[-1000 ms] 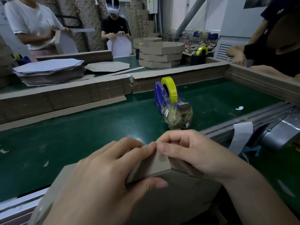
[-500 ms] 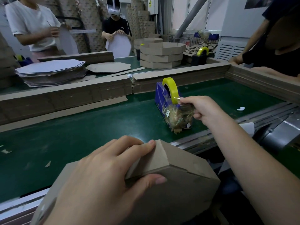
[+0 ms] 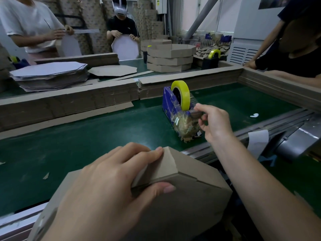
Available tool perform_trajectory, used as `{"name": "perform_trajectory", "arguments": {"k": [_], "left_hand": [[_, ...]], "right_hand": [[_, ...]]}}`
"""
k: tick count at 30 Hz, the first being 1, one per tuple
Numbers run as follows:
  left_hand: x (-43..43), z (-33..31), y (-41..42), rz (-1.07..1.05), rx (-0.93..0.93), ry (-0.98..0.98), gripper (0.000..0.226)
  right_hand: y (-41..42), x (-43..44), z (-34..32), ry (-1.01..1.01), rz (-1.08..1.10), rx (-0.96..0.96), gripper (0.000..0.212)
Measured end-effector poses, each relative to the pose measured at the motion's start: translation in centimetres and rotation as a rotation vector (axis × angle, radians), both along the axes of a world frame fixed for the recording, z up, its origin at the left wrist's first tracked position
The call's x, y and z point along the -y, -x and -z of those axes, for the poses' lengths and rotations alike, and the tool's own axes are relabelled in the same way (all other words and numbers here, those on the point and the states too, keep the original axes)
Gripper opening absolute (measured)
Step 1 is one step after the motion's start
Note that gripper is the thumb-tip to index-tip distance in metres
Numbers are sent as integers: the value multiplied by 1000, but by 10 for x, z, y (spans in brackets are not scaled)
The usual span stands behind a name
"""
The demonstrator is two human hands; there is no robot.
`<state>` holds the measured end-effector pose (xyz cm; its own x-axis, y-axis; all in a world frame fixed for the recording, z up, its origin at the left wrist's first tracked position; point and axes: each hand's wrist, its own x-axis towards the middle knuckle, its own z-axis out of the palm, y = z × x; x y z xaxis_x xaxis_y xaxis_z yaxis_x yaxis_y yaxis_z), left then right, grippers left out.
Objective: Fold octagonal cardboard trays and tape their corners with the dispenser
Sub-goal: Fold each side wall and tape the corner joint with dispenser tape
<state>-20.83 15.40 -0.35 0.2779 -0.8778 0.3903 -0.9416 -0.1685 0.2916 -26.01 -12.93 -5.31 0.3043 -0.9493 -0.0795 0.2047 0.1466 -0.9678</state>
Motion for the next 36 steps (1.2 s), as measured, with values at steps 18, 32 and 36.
{"name": "perform_trajectory", "arguments": {"k": [18, 32, 36], "left_hand": [[4, 1, -4, 10, -16, -26, 53], [4, 0, -3, -13, -1, -27, 52], [5, 1, -4, -8, -20, -26, 53]], "right_hand": [[10, 24, 19, -98, -197, 375, 47], [13, 18, 36, -177, -147, 599, 53], [10, 14, 42, -130, -144, 641, 50]]}}
